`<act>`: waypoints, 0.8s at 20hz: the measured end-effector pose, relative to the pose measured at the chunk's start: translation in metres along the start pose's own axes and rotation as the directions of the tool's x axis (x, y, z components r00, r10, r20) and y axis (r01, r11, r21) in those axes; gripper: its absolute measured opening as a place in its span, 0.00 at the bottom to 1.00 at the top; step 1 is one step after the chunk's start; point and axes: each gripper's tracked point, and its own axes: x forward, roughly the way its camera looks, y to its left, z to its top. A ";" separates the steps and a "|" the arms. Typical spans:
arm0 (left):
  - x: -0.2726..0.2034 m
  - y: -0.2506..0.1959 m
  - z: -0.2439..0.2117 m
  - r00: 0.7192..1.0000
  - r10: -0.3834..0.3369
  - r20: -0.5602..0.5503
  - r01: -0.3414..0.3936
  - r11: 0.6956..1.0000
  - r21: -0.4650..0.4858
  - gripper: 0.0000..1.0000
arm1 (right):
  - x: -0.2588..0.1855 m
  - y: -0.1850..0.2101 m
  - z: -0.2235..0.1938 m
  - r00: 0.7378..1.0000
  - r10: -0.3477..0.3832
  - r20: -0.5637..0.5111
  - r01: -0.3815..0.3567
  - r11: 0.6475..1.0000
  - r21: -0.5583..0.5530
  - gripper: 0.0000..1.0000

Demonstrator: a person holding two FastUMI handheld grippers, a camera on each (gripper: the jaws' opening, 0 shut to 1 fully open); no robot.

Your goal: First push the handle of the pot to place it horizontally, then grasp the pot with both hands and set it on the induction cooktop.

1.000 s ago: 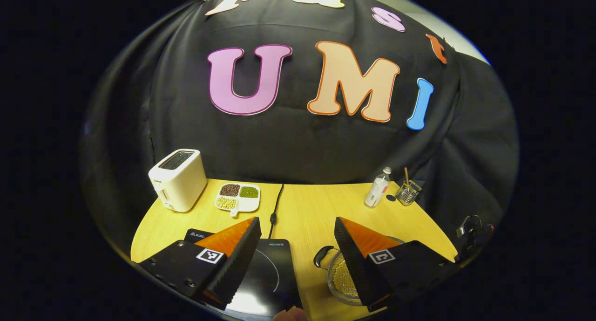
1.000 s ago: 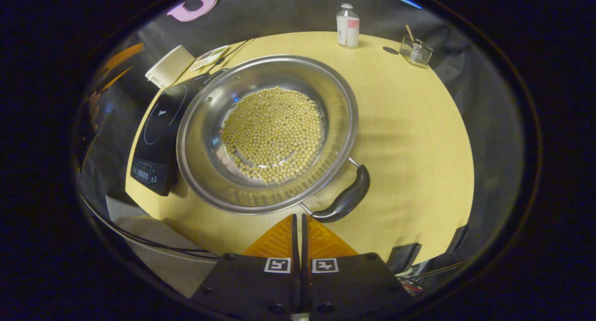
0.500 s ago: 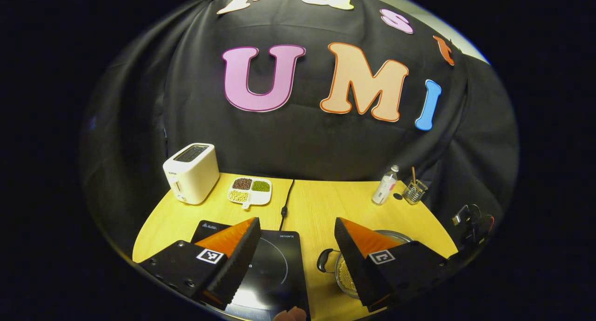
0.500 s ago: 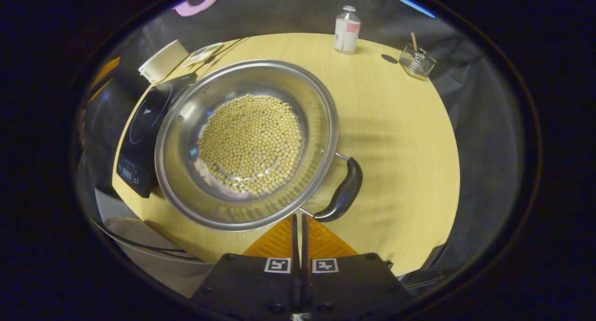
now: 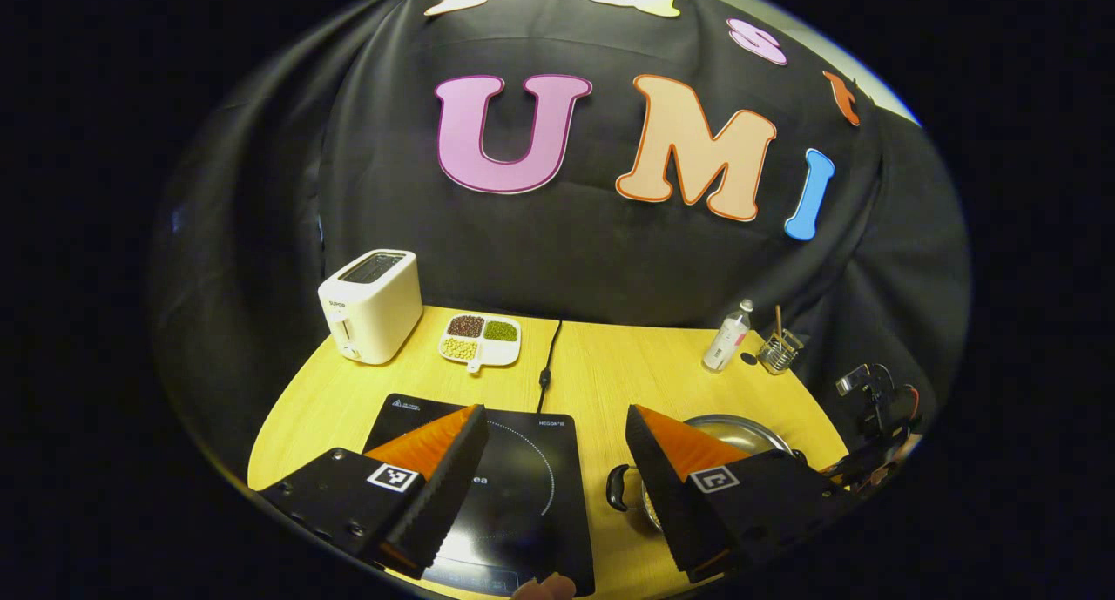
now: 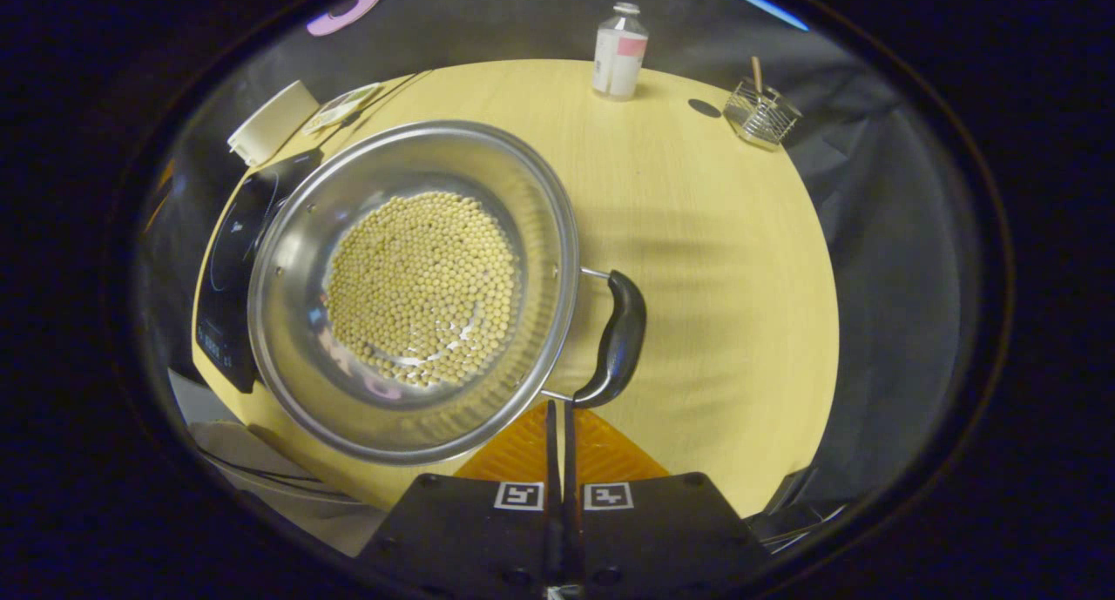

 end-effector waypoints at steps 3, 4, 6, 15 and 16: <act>-0.005 0.003 -0.006 1.000 -0.004 -0.013 0.004 1.000 -0.007 0.97 | 0.001 -0.005 0.007 1.000 -0.022 0.005 0.022 1.000 -0.001 0.03; -0.006 0.001 -0.007 1.000 -0.008 -0.019 0.008 1.000 -0.013 0.97 | 0.002 -0.007 0.010 1.000 -0.027 0.008 0.027 1.000 0.008 0.02; -0.007 -0.005 -0.012 0.999 -0.029 -0.039 0.029 0.999 -0.014 0.97 | 0.004 -0.012 0.014 1.000 -0.029 0.007 0.029 0.999 0.040 0.03; 0.018 -0.057 -0.079 0.961 -0.135 -0.243 0.139 0.990 -0.001 0.98 | -0.037 -0.031 0.041 0.985 -0.062 0.161 0.031 0.981 0.189 0.05; 0.021 -0.062 -0.090 0.950 -0.139 -0.280 0.142 0.990 -0.011 0.98 | -0.041 -0.033 0.050 0.981 -0.060 0.187 0.015 0.973 0.231 0.06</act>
